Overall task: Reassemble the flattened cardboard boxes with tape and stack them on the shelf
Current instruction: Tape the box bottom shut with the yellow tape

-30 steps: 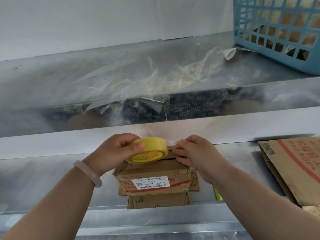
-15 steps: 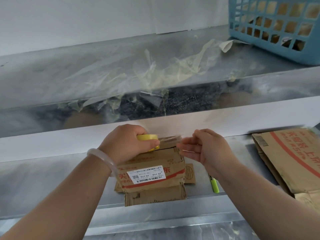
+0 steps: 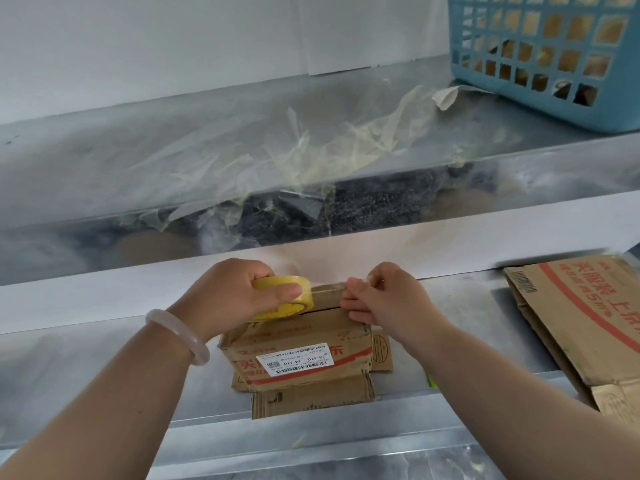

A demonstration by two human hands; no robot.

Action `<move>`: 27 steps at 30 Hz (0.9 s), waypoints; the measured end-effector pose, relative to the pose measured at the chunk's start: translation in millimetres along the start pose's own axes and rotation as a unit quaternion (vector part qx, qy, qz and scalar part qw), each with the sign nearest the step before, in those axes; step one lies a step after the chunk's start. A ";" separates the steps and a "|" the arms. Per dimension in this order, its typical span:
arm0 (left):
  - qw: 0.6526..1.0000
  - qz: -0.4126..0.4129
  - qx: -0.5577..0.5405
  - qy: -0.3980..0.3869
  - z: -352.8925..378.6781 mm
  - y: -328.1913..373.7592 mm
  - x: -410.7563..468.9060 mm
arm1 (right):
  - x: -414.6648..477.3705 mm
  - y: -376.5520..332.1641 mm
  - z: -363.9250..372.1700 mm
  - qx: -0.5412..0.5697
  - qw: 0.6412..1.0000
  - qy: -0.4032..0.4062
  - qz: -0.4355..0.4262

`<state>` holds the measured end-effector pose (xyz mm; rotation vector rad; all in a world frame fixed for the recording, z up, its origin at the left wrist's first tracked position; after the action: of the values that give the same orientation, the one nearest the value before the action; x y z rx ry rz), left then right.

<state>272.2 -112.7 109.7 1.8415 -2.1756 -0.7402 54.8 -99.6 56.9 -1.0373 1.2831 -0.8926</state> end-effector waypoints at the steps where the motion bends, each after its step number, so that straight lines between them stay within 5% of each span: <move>1: 1.000 0.009 -0.016 -0.014 -3.2 -3.4 -1.9 | -0.4 1.4 0.0 0.000 1.000 0.004 -0.002; 7: 0.988 0.053 -0.134 -0.052 -9.4 -16.3 -10.0 | -1.4 7.3 -6.5 0.050 0.998 0.022 0.008; 13: 0.999 -0.001 0.019 0.026 -7.6 -8.2 -3.9 | -2.5 10.6 -11.8 0.067 0.996 0.052 -0.004; 27: 0.984 -0.025 0.173 -0.025 -1.0 21.4 9.0 | 1.2 23.8 -29.0 0.281 0.958 0.052 0.036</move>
<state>252.3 -119.5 119.6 2.0638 -2.4221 -0.4419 25.1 -96.5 34.1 -0.4965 1.0505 -1.1796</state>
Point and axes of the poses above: each hand's wrist, its own x-axis towards the middle knuckle, its own z-axis out of the palm, y = z × x, the point moved 3 cm from there along x, towards the middle knuckle, and after that the axes turned 5 degrees about -y, right-handed, at the moved point
